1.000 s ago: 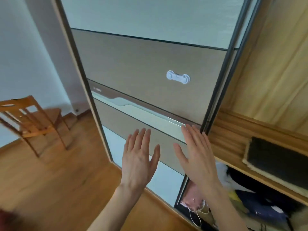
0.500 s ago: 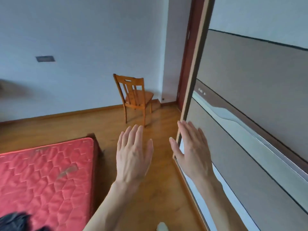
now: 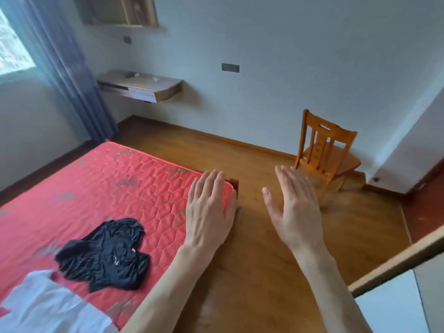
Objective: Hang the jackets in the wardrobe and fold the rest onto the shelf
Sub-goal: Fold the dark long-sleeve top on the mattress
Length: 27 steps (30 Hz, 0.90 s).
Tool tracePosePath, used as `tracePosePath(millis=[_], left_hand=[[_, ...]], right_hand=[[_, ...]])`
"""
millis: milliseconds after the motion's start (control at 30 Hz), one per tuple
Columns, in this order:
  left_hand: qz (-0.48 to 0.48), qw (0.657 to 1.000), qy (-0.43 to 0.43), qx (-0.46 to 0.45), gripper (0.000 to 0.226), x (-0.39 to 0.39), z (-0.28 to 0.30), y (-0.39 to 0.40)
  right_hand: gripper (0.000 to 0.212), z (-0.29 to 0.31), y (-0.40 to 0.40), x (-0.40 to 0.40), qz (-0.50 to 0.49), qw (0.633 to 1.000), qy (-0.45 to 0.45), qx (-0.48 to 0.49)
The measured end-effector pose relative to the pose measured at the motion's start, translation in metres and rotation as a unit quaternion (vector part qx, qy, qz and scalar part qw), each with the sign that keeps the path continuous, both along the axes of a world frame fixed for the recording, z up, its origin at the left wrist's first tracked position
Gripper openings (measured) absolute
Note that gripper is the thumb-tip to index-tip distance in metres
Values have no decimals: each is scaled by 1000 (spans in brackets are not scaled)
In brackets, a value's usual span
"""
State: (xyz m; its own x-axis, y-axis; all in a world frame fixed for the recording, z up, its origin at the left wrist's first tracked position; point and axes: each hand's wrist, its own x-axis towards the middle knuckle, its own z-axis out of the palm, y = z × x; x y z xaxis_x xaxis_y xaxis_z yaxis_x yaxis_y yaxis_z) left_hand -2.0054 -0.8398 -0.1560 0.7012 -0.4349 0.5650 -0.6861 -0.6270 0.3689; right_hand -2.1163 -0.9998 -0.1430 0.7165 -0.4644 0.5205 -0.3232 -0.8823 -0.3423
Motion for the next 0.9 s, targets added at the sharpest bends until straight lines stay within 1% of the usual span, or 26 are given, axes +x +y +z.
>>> tracePosePath(millis=[167,333,433,633,800,900], left_hand=[[127,992,17,8,52,33,-3,43],[245,969,34,7,50,62,-13,97],[294,955,36,1,52,80,-24,128],[350,935,49,-8,56,126,-51,186],[360,932,39,-2,51,172,-63,240],[365,930,36,4,52,203,-73,273]], right_hand=[[66,-10,20,77,137,990,11,30],[65,-17,63,143,255,966,17,45],[63,-24,95,181,314,948,19,54],[58,-43,157,256,384,922,29,48],[57,-53,204,316,414,908,47,41],[56,-64,227,353,421,905,50,42]])
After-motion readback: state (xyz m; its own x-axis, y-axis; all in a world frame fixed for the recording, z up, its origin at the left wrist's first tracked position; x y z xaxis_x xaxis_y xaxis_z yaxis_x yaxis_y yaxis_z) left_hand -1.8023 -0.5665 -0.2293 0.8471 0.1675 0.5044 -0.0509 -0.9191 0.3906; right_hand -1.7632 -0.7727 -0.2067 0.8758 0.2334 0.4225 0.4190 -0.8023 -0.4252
